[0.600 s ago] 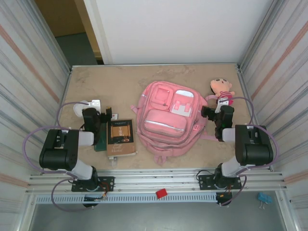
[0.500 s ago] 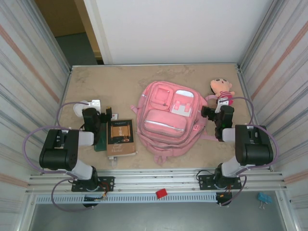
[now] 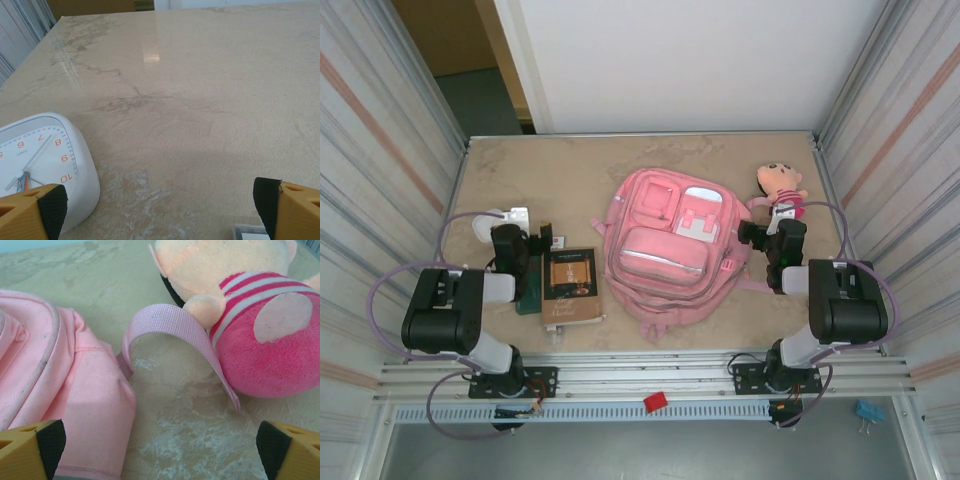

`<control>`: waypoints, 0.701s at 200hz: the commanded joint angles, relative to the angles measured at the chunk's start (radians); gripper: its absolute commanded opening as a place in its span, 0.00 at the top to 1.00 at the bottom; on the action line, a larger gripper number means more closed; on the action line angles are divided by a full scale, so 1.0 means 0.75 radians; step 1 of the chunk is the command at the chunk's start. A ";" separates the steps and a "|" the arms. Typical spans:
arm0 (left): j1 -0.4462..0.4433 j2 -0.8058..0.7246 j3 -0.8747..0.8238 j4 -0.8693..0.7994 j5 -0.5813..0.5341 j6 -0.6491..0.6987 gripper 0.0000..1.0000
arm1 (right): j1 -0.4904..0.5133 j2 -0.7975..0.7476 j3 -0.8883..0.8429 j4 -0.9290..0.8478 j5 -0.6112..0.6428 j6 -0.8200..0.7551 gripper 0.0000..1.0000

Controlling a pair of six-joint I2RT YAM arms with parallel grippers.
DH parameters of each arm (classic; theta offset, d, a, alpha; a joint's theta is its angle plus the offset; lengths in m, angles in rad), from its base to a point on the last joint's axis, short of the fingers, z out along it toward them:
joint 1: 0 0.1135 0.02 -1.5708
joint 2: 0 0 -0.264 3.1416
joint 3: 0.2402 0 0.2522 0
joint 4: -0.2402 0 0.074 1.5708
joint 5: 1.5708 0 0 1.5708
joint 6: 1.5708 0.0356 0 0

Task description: Pack the student bag

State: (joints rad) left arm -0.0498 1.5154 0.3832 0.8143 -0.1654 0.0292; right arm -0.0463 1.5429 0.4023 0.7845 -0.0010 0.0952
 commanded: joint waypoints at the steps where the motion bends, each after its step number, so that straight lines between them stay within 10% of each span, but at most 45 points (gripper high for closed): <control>1: -0.003 -0.008 0.009 0.019 0.000 0.004 0.01 | 0.002 -0.002 0.016 0.008 -0.005 -0.012 0.01; 140: -0.018 -0.048 0.017 -0.019 -0.027 0.009 0.01 | 0.000 -0.001 0.018 0.004 -0.009 -0.012 0.01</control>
State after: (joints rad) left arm -0.0502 1.5154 0.3832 0.8143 -0.1665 0.0292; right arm -0.0463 1.5433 0.4023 0.7841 -0.0013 0.0952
